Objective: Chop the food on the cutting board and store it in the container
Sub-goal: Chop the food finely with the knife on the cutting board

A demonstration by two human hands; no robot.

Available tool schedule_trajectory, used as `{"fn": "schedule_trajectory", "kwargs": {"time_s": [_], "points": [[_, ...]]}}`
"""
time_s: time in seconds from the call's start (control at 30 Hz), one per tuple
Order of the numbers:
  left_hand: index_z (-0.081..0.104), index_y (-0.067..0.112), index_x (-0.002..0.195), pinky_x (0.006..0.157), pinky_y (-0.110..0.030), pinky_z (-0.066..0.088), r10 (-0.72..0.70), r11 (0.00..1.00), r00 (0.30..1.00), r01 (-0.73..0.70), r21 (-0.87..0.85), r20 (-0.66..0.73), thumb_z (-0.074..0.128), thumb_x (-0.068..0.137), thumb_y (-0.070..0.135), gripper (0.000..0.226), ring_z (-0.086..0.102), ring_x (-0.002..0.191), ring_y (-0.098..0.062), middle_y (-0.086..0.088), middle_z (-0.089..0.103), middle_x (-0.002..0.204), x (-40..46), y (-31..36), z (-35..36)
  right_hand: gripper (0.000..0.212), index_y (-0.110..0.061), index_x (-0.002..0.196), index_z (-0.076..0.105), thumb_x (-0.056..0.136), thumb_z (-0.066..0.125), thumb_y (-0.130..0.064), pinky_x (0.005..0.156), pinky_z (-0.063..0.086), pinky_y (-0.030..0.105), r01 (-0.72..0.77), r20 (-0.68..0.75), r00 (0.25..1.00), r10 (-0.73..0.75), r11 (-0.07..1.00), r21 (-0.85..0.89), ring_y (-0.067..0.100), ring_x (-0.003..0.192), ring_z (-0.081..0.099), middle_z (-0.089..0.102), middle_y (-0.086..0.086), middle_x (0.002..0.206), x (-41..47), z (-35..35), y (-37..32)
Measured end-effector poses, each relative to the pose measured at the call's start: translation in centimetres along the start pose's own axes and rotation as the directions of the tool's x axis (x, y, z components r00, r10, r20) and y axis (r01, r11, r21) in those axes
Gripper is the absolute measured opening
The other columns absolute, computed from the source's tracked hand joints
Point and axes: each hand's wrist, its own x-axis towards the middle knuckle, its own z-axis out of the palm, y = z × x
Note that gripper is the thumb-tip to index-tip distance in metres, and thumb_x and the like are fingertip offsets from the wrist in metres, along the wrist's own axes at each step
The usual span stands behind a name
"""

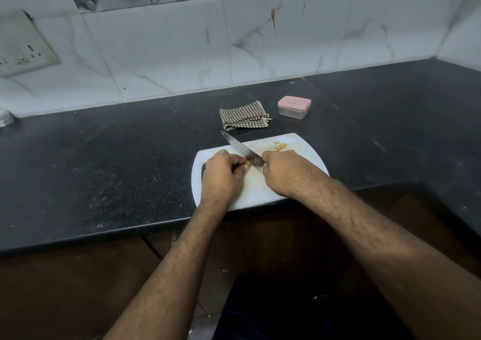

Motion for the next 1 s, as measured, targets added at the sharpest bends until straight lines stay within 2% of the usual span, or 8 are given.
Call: {"fn": "schedule_trajectory", "kwargs": {"time_s": [0.3,0.4,0.57,0.67,0.77,0.87,1.0], "points": [[0.081,0.022,0.108,0.092,-0.036,0.055,0.007,1.000,1.000,-0.007,0.010,0.002,0.077,0.091,0.024,0.017,0.063,0.091,-0.009,0.015,0.062,0.091,0.0,0.1,-0.1,0.028,-0.024,0.128,0.052,0.106,0.036,-0.023,0.070,0.042,0.033,-0.011,0.034,0.999,0.011,1.000,0.004,0.020,0.089,0.050,0.042,0.000,0.087,0.6,0.8,0.5],[0.081,0.021,0.107,0.092,-0.034,0.055,-0.004,1.000,1.000,0.004,-0.005,0.011,0.077,0.091,0.023,0.017,0.063,0.091,-0.008,0.018,0.061,0.089,0.1,0.0,-0.2,0.028,-0.024,0.129,0.052,0.107,0.036,-0.024,0.070,0.040,0.032,0.004,0.068,0.998,-0.003,1.000,-0.022,0.021,0.091,0.051,0.046,0.004,0.099,1.0,0.3,0.7],[0.081,0.020,0.106,0.091,-0.028,0.054,-0.004,1.000,1.000,0.004,-0.004,0.010,0.077,0.091,0.022,0.016,0.061,0.088,-0.004,0.021,0.058,0.086,0.1,0.2,-0.2,0.029,-0.020,0.131,0.051,0.107,0.035,-0.022,0.062,0.032,0.029,0.045,0.120,0.992,-0.034,0.995,-0.091,0.020,0.093,0.047,0.045,0.002,0.098,1.6,-0.4,0.7],[0.081,0.019,0.106,0.090,-0.026,0.054,-0.007,1.000,1.000,0.007,-0.021,0.009,0.078,0.091,0.021,0.016,0.062,0.086,-0.003,0.021,0.061,0.087,0.1,0.2,-0.3,0.032,-0.020,0.136,0.049,0.107,0.035,-0.020,0.072,0.036,0.031,0.045,0.152,0.988,-0.025,0.990,-0.131,0.021,0.095,0.047,0.052,0.007,0.109,1.7,-0.5,0.4],[0.081,0.020,0.106,0.089,-0.024,0.054,-0.010,0.999,1.000,0.010,-0.031,0.009,0.078,0.090,0.020,0.016,0.063,0.084,-0.002,0.018,0.066,0.089,0.1,0.3,-0.4,0.032,-0.020,0.137,0.047,0.108,0.035,-0.021,0.076,0.038,0.032,0.045,0.177,0.984,-0.018,0.988,-0.146,0.021,0.096,0.047,0.055,0.010,0.124,2.1,-0.4,0.3],[0.081,0.020,0.107,0.092,-0.026,0.055,-0.015,0.999,1.000,0.016,-0.046,0.004,0.078,0.090,0.019,0.018,0.065,0.088,-0.002,0.010,0.074,0.099,-0.1,0.5,-0.5,0.033,-0.022,0.139,0.046,0.108,0.035,-0.023,0.076,0.041,0.032,0.035,0.187,0.982,-0.010,0.991,-0.129,0.020,0.095,0.050,0.052,0.009,0.111,2.2,0.3,0.4],[0.081,0.022,0.107,0.090,-0.027,0.056,-0.011,0.999,1.000,0.010,-0.038,-0.009,0.078,0.090,0.020,0.017,0.067,0.088,-0.003,0.009,0.076,0.098,-0.4,0.7,-0.6,0.033,-0.023,0.138,0.046,0.108,0.035,-0.023,0.073,0.042,0.032,0.016,0.139,0.990,-0.002,0.995,-0.100,0.019,0.089,0.052,0.047,0.002,0.090,1.9,0.9,0.6]]}}
